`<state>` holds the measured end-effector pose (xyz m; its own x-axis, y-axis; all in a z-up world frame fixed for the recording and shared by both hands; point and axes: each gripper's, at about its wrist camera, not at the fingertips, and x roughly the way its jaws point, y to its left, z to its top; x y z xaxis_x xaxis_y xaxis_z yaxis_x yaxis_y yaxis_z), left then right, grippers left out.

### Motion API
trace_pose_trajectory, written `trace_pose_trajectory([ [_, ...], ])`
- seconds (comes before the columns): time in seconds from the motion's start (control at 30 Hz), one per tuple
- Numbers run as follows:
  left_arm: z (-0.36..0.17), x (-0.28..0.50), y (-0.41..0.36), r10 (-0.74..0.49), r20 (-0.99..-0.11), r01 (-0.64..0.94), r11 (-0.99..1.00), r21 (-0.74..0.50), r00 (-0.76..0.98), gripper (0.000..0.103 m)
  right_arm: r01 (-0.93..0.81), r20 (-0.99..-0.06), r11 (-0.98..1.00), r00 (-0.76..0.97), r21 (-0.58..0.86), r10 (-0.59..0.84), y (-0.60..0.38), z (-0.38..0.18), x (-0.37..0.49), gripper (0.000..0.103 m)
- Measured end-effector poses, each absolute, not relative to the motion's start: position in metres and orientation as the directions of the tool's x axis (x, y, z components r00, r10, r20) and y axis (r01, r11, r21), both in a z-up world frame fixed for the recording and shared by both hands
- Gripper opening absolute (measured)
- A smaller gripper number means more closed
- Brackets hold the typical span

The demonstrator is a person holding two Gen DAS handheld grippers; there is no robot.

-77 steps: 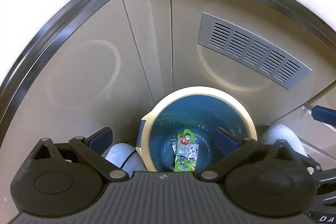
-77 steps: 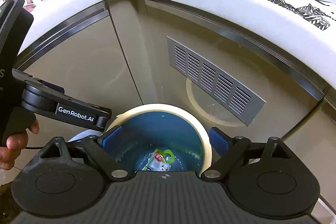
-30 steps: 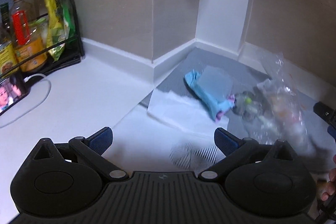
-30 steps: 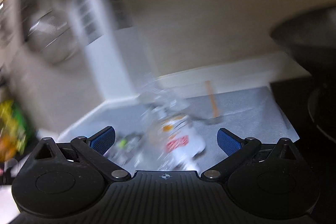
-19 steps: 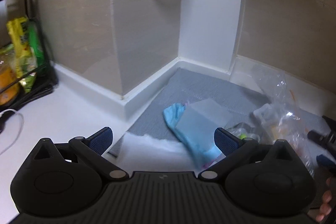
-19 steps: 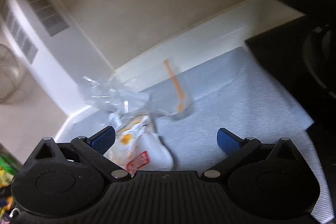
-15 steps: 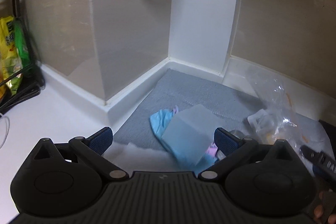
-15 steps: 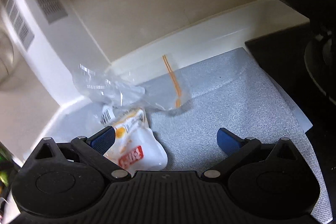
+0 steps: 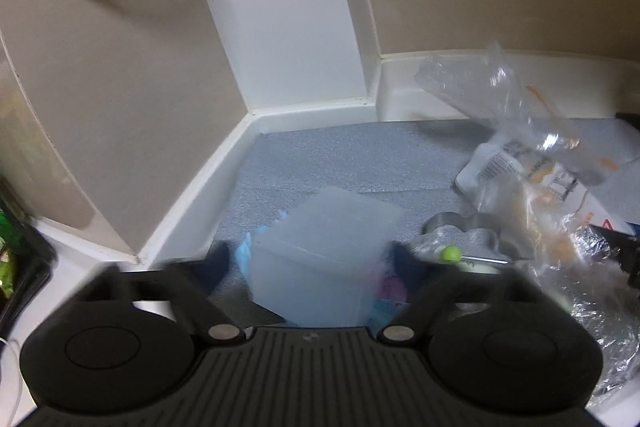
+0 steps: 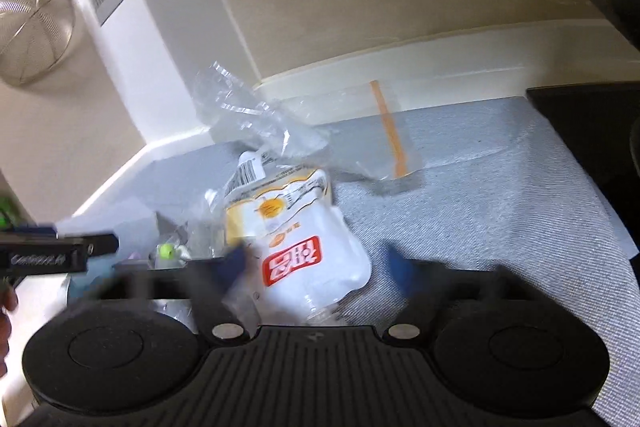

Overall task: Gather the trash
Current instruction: 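Grasp the clear plastic box with the left gripper while the right gripper grasps the white snack bag, then carry the clear box and white snack bag down over the trash bin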

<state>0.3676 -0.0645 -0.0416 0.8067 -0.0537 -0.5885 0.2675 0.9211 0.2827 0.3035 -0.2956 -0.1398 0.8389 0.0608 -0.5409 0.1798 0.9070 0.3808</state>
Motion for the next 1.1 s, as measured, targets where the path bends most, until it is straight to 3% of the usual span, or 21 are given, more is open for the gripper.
trace_pose_trajectory([
  [0.13,-0.035,0.363,-0.055,-0.07,-0.578,0.252,0.937,0.242,0.813,0.074,0.175,-0.506,0.91,0.861,0.375,0.043,-0.294,-0.135,0.297,0.029],
  [0.33,-0.005,0.342,-0.026,-0.09,-0.527,0.199,0.968,0.153,0.845,0.073,0.183,-0.374,0.932,0.926,0.314,-0.055,-0.289,-0.12,0.279,0.02],
  [0.53,0.022,0.306,-0.004,-0.088,-0.478,0.169,0.977,0.13,0.874,0.073,0.159,-0.279,0.942,0.958,0.296,-0.074,-0.287,-0.111,0.268,0.015],
  [0.87,0.047,0.219,0.041,-0.087,-0.45,0.105,0.994,0.013,0.889,0.073,0.082,0.006,0.979,0.996,0.187,-0.084,-0.268,-0.088,0.231,0.015],
  [1.1,0.054,0.149,0.071,-0.119,-0.415,0.107,0.993,-0.052,0.902,0.073,0.041,-0.032,0.989,0.999,0.14,-0.037,-0.245,-0.063,0.194,0.015],
])
